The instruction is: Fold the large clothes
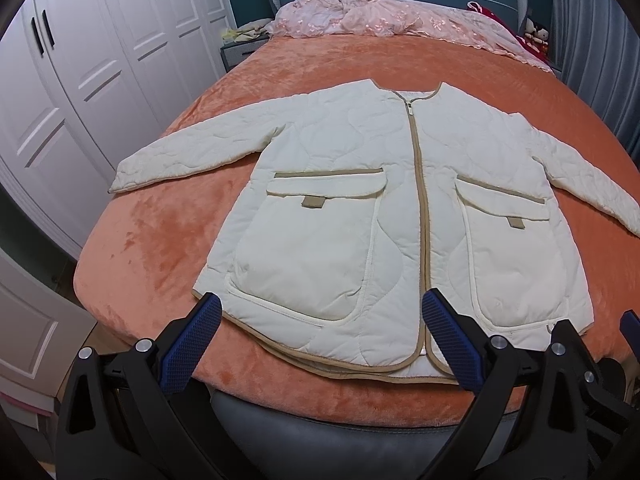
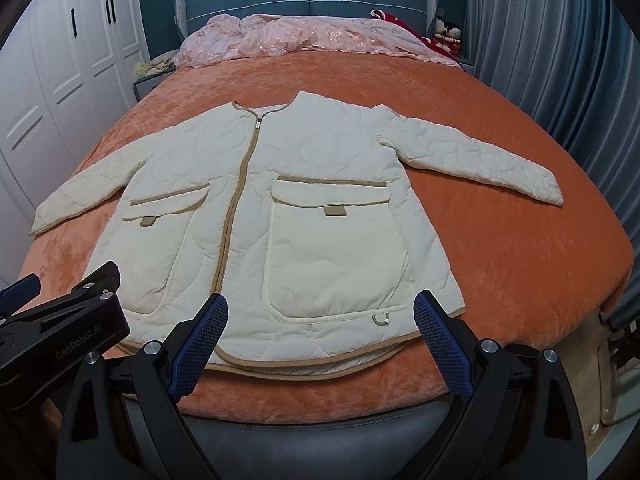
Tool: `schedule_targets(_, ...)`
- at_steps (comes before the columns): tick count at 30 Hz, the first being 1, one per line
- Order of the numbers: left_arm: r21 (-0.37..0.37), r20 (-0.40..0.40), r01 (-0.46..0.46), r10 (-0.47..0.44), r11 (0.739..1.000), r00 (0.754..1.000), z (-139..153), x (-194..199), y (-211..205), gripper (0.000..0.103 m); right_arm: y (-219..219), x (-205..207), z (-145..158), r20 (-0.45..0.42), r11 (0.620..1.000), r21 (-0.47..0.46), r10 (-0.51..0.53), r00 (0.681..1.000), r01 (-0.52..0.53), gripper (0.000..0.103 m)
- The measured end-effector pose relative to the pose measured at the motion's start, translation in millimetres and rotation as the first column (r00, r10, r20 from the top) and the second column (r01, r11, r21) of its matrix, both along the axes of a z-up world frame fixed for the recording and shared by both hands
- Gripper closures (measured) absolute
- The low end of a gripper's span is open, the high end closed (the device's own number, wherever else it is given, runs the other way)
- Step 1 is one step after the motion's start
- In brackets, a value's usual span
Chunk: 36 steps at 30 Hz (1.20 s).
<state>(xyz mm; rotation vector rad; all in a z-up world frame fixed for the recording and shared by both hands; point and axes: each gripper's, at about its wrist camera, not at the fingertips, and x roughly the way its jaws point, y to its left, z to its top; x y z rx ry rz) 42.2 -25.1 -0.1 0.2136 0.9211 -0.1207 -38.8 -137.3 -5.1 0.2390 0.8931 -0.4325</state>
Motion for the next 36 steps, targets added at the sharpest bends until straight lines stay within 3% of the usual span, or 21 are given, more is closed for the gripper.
schedule_targets(4, 0.009, 0.002, -0.016, 0.016, 1.0, 1.0, -11, 19, -3, 0.005, -63, 5, -13, 0.021, 0.994, 0.04, -0.1, 0.995, 0.099, 0.011)
schedule_targets(8, 0.0, -0.013, -0.05, 0.05, 0.999, 0.999, -18, 42, -3, 0.005, -173, 7, -24, 0.06, 0.964, 0.07, -0.263, 0.963, 0.258, 0.011)
schedule_targets(12, 0.008, -0.014, -0.065, 0.065, 0.998, 0.998, -27, 62, -8, 0.005, -296, 5, -47, 0.077, 0.891, 0.166, -0.439, 0.895, 0.423, 0.011)
schedule_targets(16, 0.077, 0.057, -0.078, 0.074, 0.994, 0.996, -33, 73, -18, 0.005, -392, 3, -75, 0.055, 0.791, 0.244, -0.589, 0.806, 0.561, 0.012)
schedule_targets(23, 0.141, -0.007, -0.12, 0.123, 0.983, 0.992, -56, 105, -24, 0.005, -468, 10, -112, 0.003, 0.72, 0.238, -0.672, 0.74, 0.652, 0.015)
schedule_targets(28, 0.156, -0.025, -0.133, 0.138, 0.979, 0.99, -66, 135, -35, 0.005, -491, 18, -129, -0.003, 0.718, 0.206, -0.679, 0.734, 0.665, 0.024)
schedule_targets(29, 0.154, -0.026, -0.131, 0.137, 0.979, 0.99, -66, 140, -38, 0.005, -492, 20, -129, 0.003, 0.722, 0.19, -0.678, 0.736, 0.665, 0.029)
schedule_targets(31, 0.153, -0.022, -0.122, 0.127, 0.981, 0.992, -66, 146, -45, 0.005, -496, 24, -129, 0.01, 0.727, 0.172, -0.676, 0.737, 0.665, 0.048)
schedule_targets(33, 0.159, -0.013, -0.111, 0.115, 0.981, 0.993, -66, 150, -51, 0.005, -502, 28, -124, 0.021, 0.728, 0.193, -0.674, 0.739, 0.658, 0.081)
schedule_targets(36, 0.167, -0.011, -0.102, 0.105, 0.981, 0.994, -68, 155, -56, 0.005, -501, 37, -99, 0.073, 0.748, 0.195, -0.656, 0.752, 0.634, 0.094)
